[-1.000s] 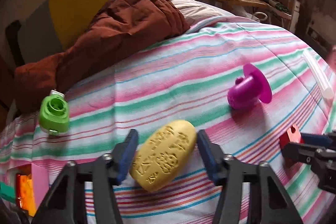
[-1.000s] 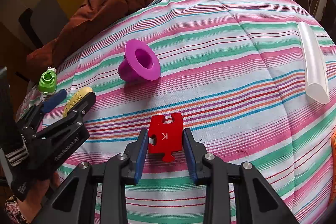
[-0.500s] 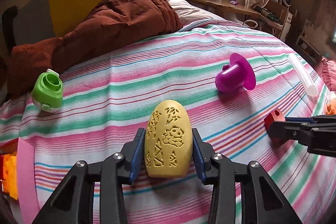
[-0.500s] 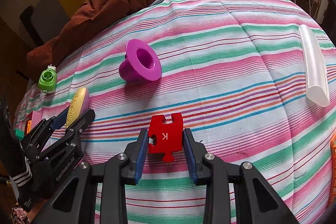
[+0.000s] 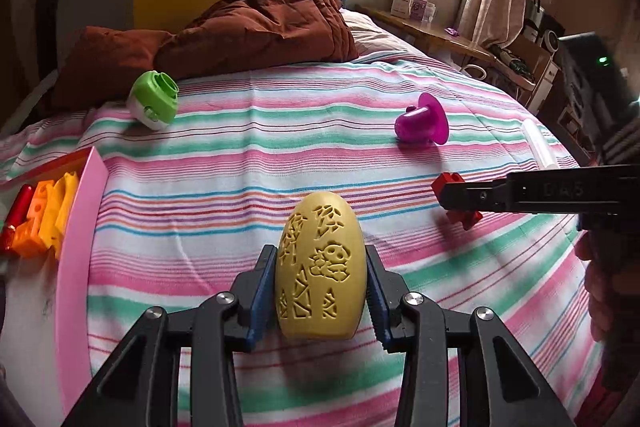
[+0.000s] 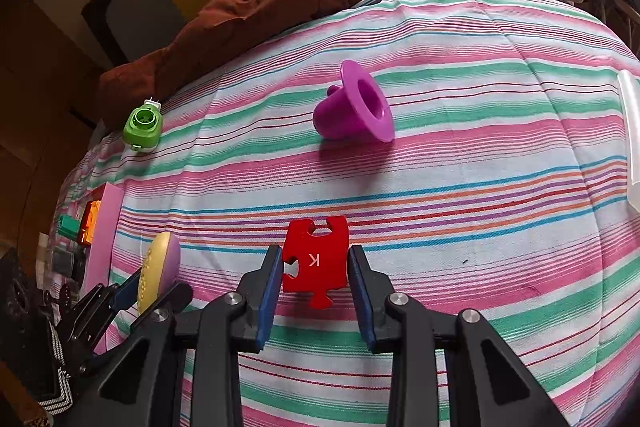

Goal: Organize rigid objects
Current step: 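Carry the yellow oval into the tray and open left while right holds the red piece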

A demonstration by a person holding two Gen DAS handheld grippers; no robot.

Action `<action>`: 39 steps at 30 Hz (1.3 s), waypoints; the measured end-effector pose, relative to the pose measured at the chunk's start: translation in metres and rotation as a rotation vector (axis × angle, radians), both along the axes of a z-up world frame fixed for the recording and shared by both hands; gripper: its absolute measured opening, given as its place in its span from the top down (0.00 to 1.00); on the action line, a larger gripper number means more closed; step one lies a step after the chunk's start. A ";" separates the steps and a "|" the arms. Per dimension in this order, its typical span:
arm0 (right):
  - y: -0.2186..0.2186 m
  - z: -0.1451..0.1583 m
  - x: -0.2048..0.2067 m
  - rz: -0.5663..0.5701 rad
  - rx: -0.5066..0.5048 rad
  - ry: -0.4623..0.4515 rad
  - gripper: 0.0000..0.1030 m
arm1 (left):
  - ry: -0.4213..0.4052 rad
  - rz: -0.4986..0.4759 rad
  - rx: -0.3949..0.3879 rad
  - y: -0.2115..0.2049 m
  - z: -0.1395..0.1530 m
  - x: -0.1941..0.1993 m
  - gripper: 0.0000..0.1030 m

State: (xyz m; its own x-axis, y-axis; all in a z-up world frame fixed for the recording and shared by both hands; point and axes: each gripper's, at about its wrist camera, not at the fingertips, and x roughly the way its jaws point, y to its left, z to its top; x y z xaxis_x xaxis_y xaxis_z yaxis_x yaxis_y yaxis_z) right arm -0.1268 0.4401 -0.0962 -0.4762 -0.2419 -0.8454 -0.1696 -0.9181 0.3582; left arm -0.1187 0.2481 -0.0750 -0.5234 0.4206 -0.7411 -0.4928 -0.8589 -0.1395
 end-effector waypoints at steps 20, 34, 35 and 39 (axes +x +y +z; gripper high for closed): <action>-0.053 0.012 0.010 0.184 0.003 0.107 0.68 | 0.031 0.083 0.142 -0.113 0.048 0.058 0.59; -0.071 0.022 0.016 0.247 0.013 0.183 0.68 | -0.100 0.333 0.050 -0.206 0.013 0.005 0.59; -0.072 0.022 0.017 0.251 0.016 0.183 0.68 | -0.116 0.341 0.037 -0.208 0.010 0.000 0.59; -0.073 0.021 0.017 0.262 0.021 0.185 0.68 | -0.111 0.384 -0.002 -0.214 0.007 -0.010 0.59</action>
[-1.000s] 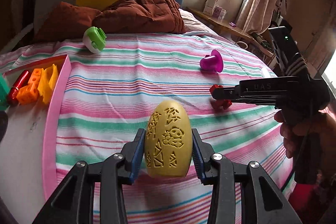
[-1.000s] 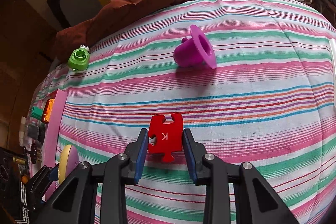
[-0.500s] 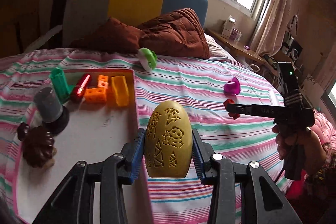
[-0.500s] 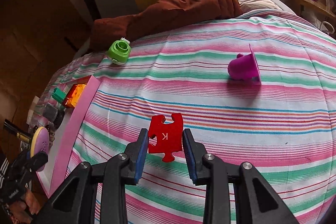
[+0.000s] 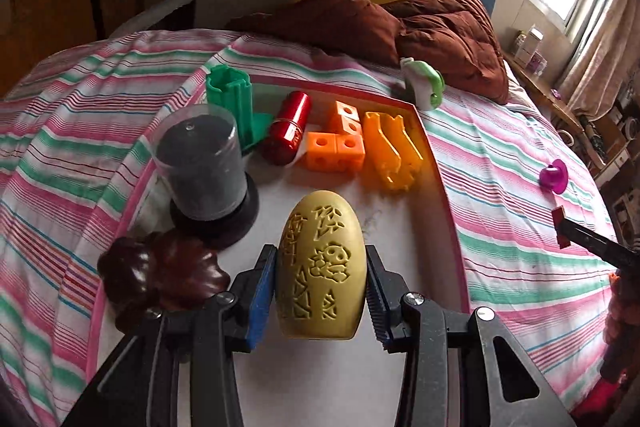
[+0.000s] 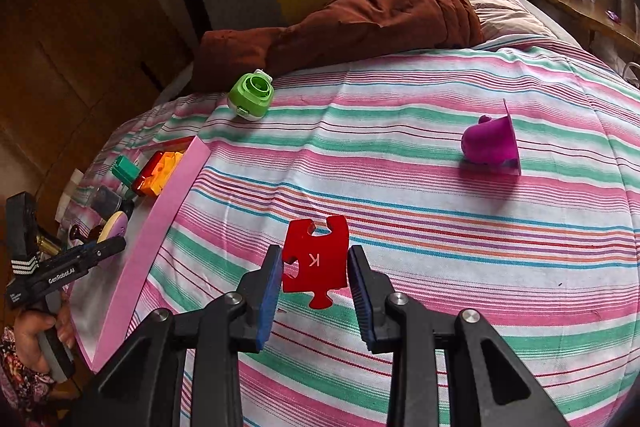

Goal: Organize rigid objects
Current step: 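Carry the yellow oval into the tray and open left while right holds the red piece, then carry the red K puzzle piece into the tray and open the right gripper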

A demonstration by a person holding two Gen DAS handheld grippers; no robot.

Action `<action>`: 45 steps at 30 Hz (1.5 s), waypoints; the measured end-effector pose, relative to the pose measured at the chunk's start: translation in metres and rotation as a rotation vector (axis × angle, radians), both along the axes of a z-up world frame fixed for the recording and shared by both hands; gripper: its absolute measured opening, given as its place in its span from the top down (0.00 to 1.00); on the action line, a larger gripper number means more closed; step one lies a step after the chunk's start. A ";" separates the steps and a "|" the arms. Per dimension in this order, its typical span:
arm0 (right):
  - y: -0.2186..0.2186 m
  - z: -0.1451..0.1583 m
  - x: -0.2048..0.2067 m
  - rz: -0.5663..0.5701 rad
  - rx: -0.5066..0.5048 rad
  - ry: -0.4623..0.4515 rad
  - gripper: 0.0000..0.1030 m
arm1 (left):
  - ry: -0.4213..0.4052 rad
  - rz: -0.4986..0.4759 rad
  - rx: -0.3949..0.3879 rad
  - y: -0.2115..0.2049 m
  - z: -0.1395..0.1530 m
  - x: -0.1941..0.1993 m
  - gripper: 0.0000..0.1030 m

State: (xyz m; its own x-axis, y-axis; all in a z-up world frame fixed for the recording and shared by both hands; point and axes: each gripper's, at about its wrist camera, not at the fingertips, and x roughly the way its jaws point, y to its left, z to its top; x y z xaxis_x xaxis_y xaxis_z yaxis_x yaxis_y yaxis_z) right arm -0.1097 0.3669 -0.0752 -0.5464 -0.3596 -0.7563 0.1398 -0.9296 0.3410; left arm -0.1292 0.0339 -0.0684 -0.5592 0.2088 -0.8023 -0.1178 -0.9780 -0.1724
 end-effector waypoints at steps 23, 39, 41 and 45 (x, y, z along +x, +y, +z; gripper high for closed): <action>-0.052 0.012 0.009 0.171 -0.037 0.018 0.68 | 0.189 -0.092 0.026 -0.002 0.023 0.080 0.03; -0.160 0.032 0.005 0.269 -0.187 0.008 0.68 | 0.240 -0.089 0.043 -0.018 0.021 0.103 0.03; -0.176 0.032 0.001 0.272 -0.154 0.004 0.68 | 0.239 -0.080 0.048 -0.022 0.021 0.103 0.03; -0.201 0.029 -0.007 0.249 -0.035 0.004 0.68 | 0.240 -0.056 0.054 -0.030 0.020 0.104 0.01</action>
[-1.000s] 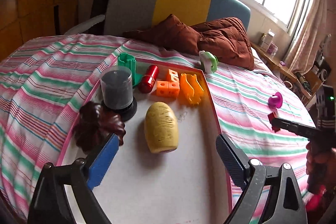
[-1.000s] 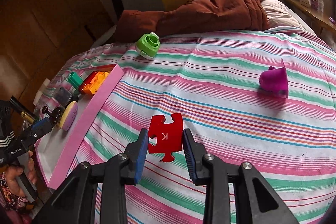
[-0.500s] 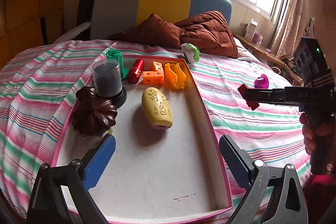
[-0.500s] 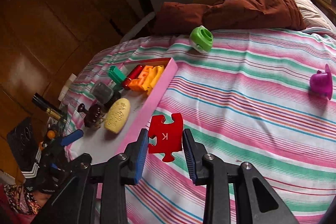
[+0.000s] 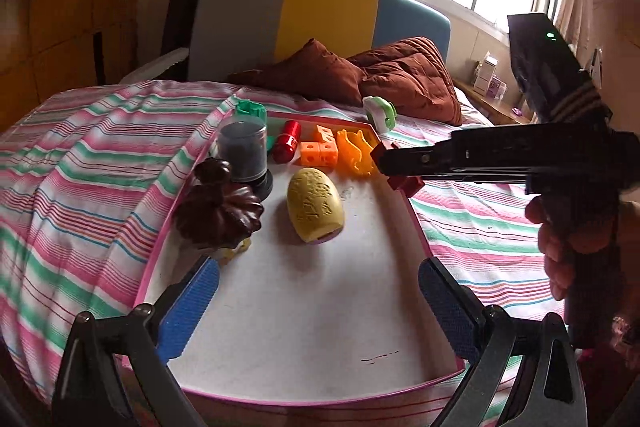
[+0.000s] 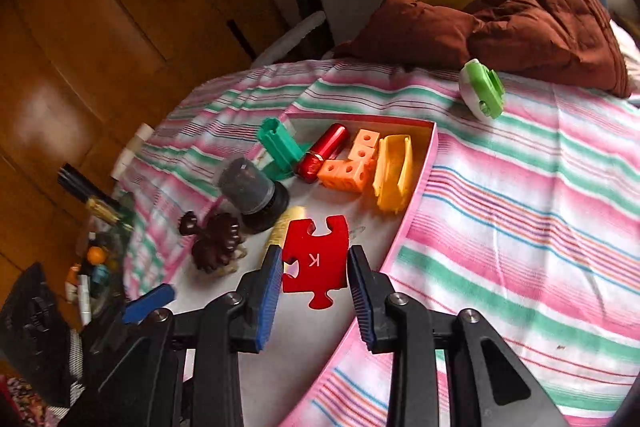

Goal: Organize rigid objects
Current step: 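Carry the red K puzzle piece into the tray and open the right gripper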

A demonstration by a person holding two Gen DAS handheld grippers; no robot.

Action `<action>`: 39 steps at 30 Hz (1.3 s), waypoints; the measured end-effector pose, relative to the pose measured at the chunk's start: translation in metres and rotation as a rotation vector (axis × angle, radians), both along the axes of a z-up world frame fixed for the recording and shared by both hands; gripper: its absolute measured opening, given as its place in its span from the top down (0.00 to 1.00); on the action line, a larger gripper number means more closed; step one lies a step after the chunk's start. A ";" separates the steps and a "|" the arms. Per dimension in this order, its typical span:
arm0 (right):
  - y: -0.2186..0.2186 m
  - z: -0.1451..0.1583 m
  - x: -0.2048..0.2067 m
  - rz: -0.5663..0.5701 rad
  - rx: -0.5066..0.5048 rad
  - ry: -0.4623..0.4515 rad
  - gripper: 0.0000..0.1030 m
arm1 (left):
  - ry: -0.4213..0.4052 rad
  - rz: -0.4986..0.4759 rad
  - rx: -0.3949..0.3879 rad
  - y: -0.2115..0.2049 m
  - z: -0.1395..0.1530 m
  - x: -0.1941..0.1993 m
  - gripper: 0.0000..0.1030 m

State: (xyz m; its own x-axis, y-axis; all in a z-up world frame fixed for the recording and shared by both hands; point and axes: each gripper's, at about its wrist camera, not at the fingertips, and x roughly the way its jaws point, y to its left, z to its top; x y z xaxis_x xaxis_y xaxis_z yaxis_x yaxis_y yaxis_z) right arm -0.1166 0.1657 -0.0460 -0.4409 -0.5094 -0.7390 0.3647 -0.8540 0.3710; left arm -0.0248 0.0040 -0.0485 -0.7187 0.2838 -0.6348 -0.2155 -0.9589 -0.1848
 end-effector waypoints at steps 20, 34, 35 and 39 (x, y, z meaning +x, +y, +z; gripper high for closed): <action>-0.022 -0.016 -0.014 -0.034 0.210 0.041 0.66 | -0.020 0.061 0.041 -0.025 -0.002 0.000 0.00; -0.028 -0.004 0.017 -0.031 0.328 0.078 0.66 | -0.030 0.038 0.044 -0.016 -0.003 0.003 0.00; -0.027 -0.003 0.018 -0.031 0.333 0.080 0.66 | -0.030 0.036 0.044 -0.015 -0.003 0.003 0.00; -0.019 -0.002 0.021 -0.042 0.350 0.083 0.66 | -0.045 -0.014 0.078 -0.010 -0.003 0.004 0.00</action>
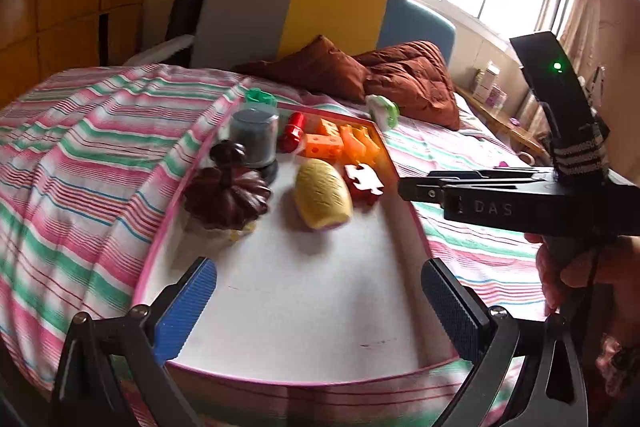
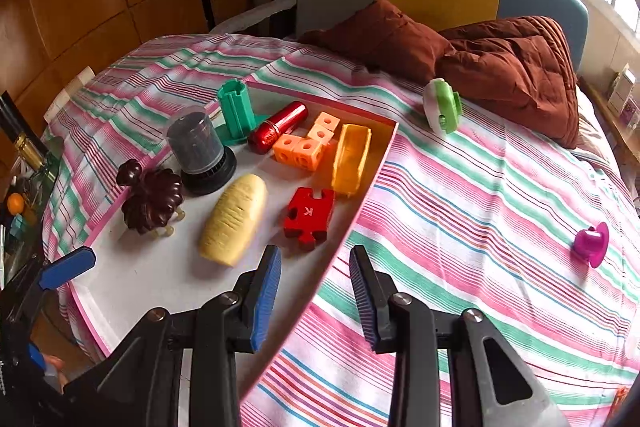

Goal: Organize rigid objects
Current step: 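Carry the red K puzzle piece into the tray and open the right gripper, then grasp the green-and-white plug piece with the left gripper while right moves toward the magenta cup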

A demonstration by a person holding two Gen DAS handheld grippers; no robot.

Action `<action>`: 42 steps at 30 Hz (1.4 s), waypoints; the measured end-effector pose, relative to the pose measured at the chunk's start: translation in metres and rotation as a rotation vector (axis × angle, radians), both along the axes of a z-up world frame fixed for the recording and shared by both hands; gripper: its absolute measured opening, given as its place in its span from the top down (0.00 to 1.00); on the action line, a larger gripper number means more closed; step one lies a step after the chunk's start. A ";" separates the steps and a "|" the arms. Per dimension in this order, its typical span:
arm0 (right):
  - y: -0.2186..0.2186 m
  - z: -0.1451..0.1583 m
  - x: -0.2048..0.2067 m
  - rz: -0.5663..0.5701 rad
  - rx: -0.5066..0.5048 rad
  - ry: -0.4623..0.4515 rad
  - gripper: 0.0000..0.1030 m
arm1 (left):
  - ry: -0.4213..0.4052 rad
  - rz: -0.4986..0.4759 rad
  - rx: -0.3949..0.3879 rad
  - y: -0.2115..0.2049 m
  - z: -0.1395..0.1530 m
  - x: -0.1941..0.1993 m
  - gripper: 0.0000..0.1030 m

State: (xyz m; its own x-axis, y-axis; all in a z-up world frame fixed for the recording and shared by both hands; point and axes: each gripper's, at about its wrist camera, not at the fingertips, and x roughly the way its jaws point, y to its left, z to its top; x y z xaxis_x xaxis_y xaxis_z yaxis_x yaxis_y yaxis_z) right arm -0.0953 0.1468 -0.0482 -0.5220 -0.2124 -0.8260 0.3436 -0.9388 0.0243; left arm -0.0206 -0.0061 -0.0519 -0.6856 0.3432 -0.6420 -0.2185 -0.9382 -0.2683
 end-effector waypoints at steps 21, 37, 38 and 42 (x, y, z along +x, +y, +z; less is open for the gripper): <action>0.123 -0.024 0.004 -0.172 0.054 -0.091 0.66 | -0.009 -0.157 -0.055 0.078 0.021 0.004 0.00; 0.223 -0.041 -0.013 -0.409 -0.009 -0.136 0.65 | 0.040 -0.115 -0.231 0.170 0.076 -0.109 0.00; 0.225 -0.040 -0.013 -0.417 -0.019 -0.141 0.65 | 0.039 -0.106 -0.250 0.177 0.075 -0.122 0.00; 0.235 -0.033 -0.014 -0.454 -0.055 -0.127 0.65 | -0.015 -0.039 -0.350 0.200 0.061 -0.179 0.00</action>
